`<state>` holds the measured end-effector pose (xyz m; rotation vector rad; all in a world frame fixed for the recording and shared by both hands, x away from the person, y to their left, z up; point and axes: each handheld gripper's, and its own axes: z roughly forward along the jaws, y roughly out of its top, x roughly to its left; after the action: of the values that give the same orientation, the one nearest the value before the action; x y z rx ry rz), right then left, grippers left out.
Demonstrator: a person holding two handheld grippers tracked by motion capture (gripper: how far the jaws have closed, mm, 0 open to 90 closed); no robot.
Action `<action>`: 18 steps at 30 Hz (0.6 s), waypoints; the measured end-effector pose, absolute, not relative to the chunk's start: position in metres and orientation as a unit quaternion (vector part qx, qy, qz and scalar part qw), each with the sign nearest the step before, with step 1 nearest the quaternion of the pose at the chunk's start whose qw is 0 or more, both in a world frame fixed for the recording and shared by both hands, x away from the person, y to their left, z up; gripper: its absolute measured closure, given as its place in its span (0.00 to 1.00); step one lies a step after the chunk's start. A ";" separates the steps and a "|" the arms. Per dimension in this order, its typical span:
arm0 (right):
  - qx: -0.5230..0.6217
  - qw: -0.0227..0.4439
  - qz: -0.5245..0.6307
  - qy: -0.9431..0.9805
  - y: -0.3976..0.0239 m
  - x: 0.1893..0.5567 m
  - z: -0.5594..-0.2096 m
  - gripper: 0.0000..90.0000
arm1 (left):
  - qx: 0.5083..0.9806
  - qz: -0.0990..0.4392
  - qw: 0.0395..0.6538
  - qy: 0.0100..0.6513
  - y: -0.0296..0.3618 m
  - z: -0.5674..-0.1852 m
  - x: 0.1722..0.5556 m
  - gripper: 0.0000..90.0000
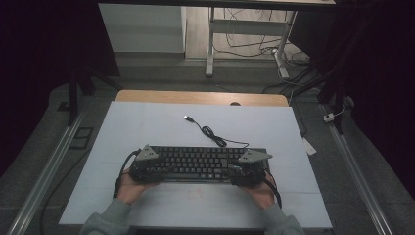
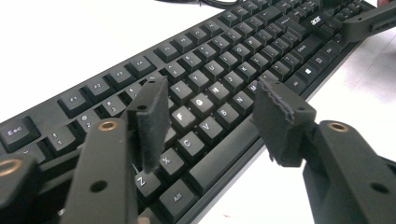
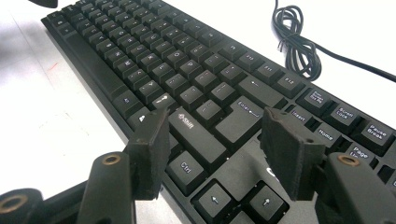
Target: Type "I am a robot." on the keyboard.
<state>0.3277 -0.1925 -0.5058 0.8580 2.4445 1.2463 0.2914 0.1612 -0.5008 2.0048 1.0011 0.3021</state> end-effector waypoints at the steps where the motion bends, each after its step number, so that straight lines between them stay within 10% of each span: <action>1: 0.296 0.133 0.431 0.842 -0.192 0.328 -0.506 0.47 | 0.800 0.118 0.429 0.402 0.162 -0.500 0.291 0.48; 18: 0.294 0.137 0.429 0.843 -0.192 0.328 -0.505 0.47 | 0.803 0.118 0.422 0.404 0.163 -0.501 0.290 0.43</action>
<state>0.3278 -0.1918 -0.5050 0.8511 2.4393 1.2426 0.2897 0.1633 -0.5007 2.0106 1.0109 0.2957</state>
